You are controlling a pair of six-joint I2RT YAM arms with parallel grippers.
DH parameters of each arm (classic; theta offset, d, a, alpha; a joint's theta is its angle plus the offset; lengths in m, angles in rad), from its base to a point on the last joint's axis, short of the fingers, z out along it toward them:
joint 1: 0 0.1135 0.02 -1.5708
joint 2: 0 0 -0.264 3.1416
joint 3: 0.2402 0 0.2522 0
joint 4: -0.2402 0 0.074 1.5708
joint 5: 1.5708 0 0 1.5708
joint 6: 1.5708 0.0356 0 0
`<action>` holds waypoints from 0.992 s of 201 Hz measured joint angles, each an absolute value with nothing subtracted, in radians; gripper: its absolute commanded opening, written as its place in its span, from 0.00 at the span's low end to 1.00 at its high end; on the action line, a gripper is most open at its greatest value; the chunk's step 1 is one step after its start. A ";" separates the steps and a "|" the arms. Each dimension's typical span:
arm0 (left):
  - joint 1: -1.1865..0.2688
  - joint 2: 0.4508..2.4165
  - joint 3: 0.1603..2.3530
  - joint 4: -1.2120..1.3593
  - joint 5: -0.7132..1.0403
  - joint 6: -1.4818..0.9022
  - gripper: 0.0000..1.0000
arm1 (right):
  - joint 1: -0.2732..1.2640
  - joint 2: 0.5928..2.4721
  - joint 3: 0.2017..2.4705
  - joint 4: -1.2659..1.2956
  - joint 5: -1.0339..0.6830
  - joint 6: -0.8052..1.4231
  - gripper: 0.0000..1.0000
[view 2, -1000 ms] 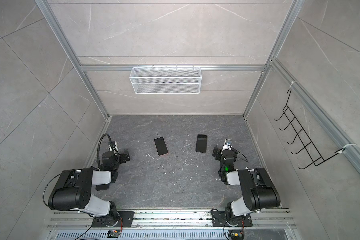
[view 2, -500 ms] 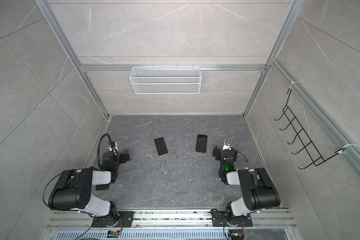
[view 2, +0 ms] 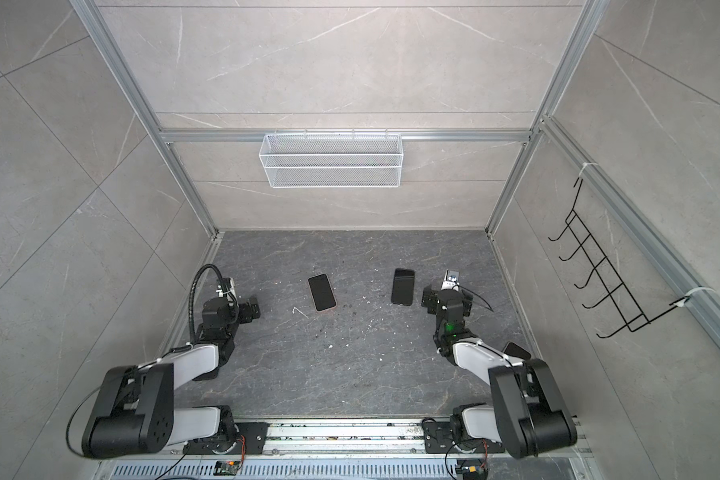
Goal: Take the phone out of the phone case
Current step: 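Move the right gripper over the pink-cased phone while the left gripper advances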
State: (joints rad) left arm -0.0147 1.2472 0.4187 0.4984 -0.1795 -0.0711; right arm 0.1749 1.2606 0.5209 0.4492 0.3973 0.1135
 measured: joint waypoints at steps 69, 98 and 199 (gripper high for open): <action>-0.079 0.947 0.685 -0.076 0.003 -0.414 1.00 | 0.230 1.071 0.920 -0.286 0.190 0.329 0.99; -0.150 0.928 0.695 -0.291 0.075 -0.492 1.00 | 0.263 1.037 0.927 -0.530 0.095 0.392 0.99; -0.410 0.979 0.691 -0.454 0.049 -0.610 1.00 | 0.332 1.042 0.888 -0.708 -0.036 0.476 0.99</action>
State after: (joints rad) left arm -0.4099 0.9787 0.6907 -0.4541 0.0494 -0.6098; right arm 0.3321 1.0416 0.8875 -0.7082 -0.0360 0.4755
